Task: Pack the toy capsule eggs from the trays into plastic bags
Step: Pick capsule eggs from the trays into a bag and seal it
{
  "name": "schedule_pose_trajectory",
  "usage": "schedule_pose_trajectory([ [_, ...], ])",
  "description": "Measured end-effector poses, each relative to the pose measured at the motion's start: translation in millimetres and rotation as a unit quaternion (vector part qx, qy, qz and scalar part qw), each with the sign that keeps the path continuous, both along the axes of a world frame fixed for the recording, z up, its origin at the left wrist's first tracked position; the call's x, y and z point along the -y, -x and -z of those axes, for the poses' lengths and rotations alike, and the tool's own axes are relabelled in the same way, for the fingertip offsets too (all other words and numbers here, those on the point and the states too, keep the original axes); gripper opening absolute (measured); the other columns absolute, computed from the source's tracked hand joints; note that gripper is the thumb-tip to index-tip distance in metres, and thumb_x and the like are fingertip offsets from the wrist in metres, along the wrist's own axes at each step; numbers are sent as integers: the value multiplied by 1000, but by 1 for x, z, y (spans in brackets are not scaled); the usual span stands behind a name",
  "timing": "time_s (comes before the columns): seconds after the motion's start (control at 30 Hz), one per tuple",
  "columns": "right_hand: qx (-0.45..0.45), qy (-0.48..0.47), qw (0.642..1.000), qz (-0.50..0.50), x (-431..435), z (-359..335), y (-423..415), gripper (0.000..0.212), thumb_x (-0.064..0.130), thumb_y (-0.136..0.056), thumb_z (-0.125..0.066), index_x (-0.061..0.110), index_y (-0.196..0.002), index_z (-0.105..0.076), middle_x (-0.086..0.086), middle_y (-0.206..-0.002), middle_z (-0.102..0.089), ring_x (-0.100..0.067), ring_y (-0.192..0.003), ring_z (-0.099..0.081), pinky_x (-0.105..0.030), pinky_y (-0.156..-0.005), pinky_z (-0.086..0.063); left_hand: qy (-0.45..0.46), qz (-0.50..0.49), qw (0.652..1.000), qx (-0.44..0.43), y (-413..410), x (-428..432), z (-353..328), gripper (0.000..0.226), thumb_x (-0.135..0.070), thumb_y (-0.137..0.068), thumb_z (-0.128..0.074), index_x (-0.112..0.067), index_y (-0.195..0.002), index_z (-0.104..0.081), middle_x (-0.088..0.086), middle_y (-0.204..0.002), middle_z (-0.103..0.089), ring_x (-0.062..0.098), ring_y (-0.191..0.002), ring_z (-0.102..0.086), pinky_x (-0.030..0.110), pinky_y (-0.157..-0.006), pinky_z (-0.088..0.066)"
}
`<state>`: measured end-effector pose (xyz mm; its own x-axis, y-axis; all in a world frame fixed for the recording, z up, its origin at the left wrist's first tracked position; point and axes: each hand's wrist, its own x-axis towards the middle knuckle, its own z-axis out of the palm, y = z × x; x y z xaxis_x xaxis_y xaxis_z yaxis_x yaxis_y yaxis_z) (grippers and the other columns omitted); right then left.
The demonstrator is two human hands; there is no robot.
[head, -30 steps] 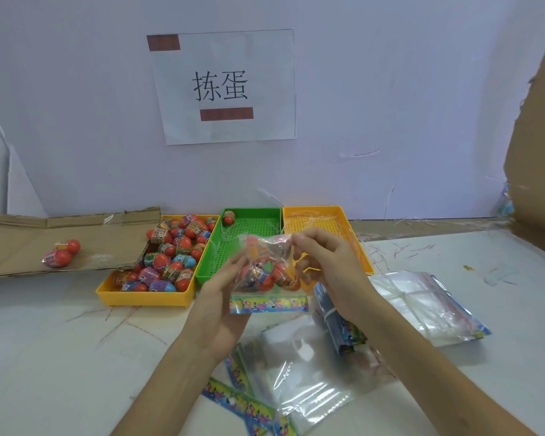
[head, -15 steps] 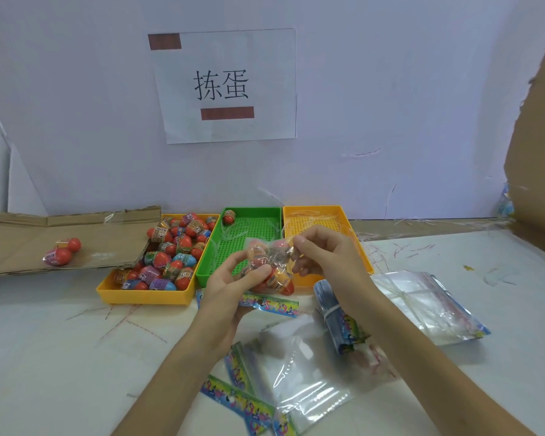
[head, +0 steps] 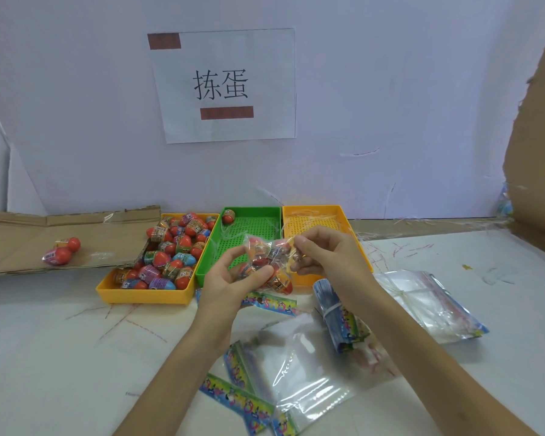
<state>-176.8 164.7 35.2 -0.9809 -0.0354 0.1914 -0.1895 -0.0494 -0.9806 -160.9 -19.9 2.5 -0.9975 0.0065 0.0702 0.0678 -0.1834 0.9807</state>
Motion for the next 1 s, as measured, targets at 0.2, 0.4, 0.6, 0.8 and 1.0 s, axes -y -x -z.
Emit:
schedule_pose_trajectory([
  [0.2, 8, 16, 1000, -6, -3, 0, 3, 14, 19, -97, -66, 9, -87, -69, -5, -73, -70, -18, -66, -68, -24, -61, -56, -37, -4, 999, 20, -2, -2, -2, 62, -52, -68, -77, -18, -119, -66, 5, -102, -76, 24, -94, -72, 44, -82, -57],
  [0.4, 47, -29, 996, -68, -4, 2, 3, 32, 44, -74, -77, 17, -89, -72, -3, -82, -72, -12, -74, -67, -22, -66, -54, -114, 16, 993, 30, -1, -1, -4, 46, -35, -83, -66, -8, -120, -61, 5, -92, -75, 14, -77, -72, 30, -62, -61],
  [0.6, 33, -16, 994, -101, -7, 5, 5, 15, 36, -76, -77, 23, -71, -73, 1, -74, -66, -12, -69, -62, -24, -67, -53, -143, 47, 988, 46, -5, -1, -7, 50, -34, -85, -64, -3, -124, -58, 16, -104, -70, 26, -90, -68, 42, -76, -57],
  [0.8, 23, 53, 985, -160, -9, 4, 6, 12, 26, -80, -72, 18, -71, -73, 2, -72, -62, -9, -66, -59, -19, -63, -50, -206, 129, 963, 118, -6, 3, -3, 39, -35, -93, -61, -14, -125, -73, 16, -129, -69, 29, -112, -70, 42, -79, -62],
  [1.0, 14, 57, 980, -190, -11, 0, 3, 27, 17, -91, -68, 22, -65, -67, 9, -66, -56, -6, -60, -49, -14, -59, -43, -232, 178, 949, 116, -6, 7, -1, 65, -30, -50, -102, -11, -108, -79, 14, -122, -73, 28, -105, -74, 46, -91, -58],
])
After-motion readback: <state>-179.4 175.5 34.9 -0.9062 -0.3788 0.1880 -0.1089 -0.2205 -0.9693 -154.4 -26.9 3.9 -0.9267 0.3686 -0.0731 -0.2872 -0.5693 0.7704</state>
